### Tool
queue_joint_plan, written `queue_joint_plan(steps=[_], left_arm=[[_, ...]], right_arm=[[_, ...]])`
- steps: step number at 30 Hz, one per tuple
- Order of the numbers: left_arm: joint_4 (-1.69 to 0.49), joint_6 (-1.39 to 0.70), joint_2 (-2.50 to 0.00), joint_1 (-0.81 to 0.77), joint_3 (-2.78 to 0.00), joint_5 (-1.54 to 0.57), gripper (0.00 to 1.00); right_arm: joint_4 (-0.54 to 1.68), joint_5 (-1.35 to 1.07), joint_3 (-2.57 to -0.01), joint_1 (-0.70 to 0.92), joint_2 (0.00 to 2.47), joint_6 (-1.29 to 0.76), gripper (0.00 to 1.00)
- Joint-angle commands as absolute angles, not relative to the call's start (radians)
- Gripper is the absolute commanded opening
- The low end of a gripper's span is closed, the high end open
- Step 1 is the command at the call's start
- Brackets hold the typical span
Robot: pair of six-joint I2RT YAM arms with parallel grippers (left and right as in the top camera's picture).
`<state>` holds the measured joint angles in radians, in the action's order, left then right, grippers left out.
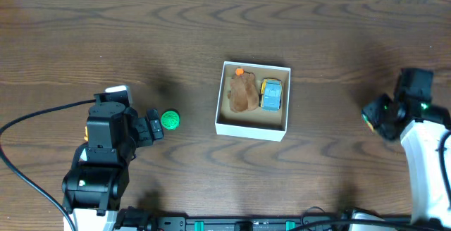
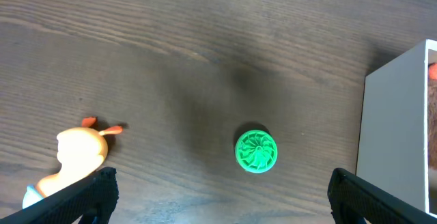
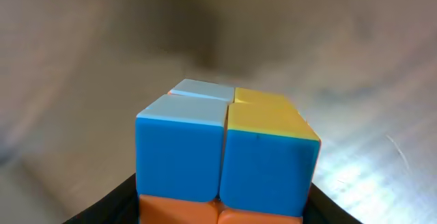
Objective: Pack container
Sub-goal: 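Lower the cube with the right gripper into the box beside the truck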
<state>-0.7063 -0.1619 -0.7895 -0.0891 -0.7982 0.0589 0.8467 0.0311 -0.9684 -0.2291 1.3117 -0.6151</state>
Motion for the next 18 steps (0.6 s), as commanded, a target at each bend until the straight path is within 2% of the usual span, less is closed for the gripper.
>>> queue_joint_plan(steps=[1,6,10,14,18], left_arm=[[-0.706,-0.178,-0.789,-0.092,-0.814,0.060,0.98],[-0.707,-0.178,-0.789,-0.092,-0.814,0.060,0.98],[-0.707,-0.178,-0.789,-0.092,-0.814,0.060,0.98],[-0.707,-0.178,-0.789,-0.092,-0.814,0.060,0.98],[-0.707,-0.178,-0.789,-0.092,-0.814,0.060,0.98]], right_arm=[[0.880,0.012,-1.088,-0.078,1.251,-0.451,0.01],[0.920,-0.001,-1.223,0.236,1.250,-0.267,0.01],[0.905,0.003,-1.232,0.441,1.273,-0.208,0.01],[0.907,0.003,-1.229,0.559,1.349,-0.208,0.01],[0.910,0.001,-1.229,0.612,1.449,-0.216,0.01]])
